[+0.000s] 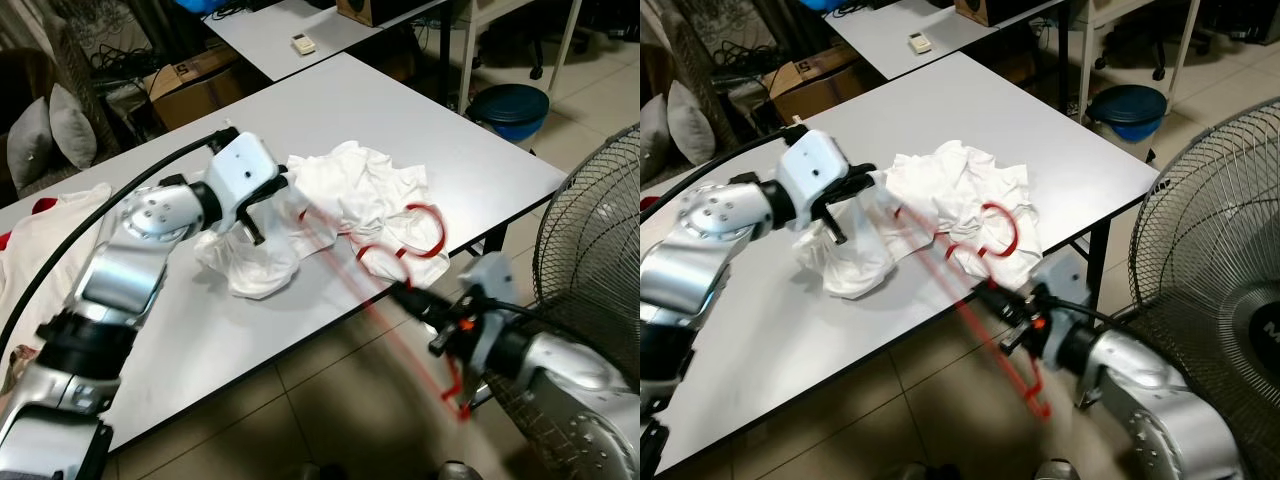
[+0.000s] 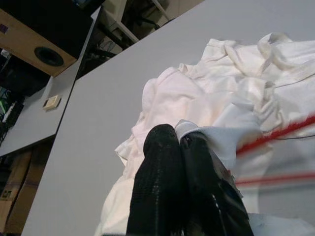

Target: Hang hanger

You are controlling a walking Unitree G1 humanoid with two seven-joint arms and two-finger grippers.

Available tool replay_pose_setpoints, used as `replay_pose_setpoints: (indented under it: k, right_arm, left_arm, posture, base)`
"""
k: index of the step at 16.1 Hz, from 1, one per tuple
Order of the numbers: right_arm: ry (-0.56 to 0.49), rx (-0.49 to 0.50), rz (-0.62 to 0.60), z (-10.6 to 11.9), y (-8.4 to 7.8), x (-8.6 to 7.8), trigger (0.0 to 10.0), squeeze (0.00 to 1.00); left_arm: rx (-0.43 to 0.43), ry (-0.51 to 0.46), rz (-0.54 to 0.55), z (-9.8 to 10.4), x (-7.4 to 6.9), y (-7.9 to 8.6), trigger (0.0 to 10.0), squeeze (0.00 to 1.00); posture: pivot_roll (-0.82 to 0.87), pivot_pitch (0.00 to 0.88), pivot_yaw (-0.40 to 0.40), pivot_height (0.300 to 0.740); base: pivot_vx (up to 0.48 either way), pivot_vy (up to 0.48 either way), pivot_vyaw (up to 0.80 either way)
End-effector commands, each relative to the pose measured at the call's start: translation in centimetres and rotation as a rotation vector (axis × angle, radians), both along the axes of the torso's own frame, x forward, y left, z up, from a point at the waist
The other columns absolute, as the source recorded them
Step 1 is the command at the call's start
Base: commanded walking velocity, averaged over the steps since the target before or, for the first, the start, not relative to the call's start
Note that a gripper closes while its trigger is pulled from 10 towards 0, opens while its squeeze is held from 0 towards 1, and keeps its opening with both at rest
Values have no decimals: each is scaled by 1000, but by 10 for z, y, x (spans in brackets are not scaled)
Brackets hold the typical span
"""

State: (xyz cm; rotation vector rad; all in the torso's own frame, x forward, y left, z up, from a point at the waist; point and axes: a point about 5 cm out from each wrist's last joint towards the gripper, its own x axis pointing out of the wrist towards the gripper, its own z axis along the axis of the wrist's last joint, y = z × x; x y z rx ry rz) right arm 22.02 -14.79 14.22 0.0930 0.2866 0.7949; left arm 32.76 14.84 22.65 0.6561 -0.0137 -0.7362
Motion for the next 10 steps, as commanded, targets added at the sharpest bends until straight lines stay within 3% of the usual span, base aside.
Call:
replay_pose_setpoints:
  k: [1, 2, 4, 7, 10]
  right_arm:
    - [52, 64, 20, -2, 11, 1, 10000, 0]
    - [139, 221, -44, -2, 24, 14, 10000, 0]
    - [182, 276, -58, -5, 36, 21, 10000, 0]
    - [123, 409, -177, 9, 46, 43, 10000, 0]
    - [137, 456, -213, 15, 56, 56, 10000, 0]
  left_arm:
    - [-2, 2, 3, 4, -4, 5, 0, 0]
    - [5, 15, -9, 1, -7, 4, 0, 0]
    - [18, 27, -5, -4, -8, 6, 0, 0]
    - [53, 53, 19, -11, -11, 14, 0, 0]
    - [72, 89, 15, -17, -14, 19, 0, 0]
  posture:
    - [-94, 39, 227, 740]
    - [-94, 35, 230, 740]
    - [-87, 31, 232, 740]
    - [-84, 32, 248, 740]
    - [-79, 33, 259, 740]
  base:
    - [0, 0, 0]
    - [0, 0, 0]
    - [0, 0, 0]
    - [0, 0, 0]
    - [0, 0, 0]
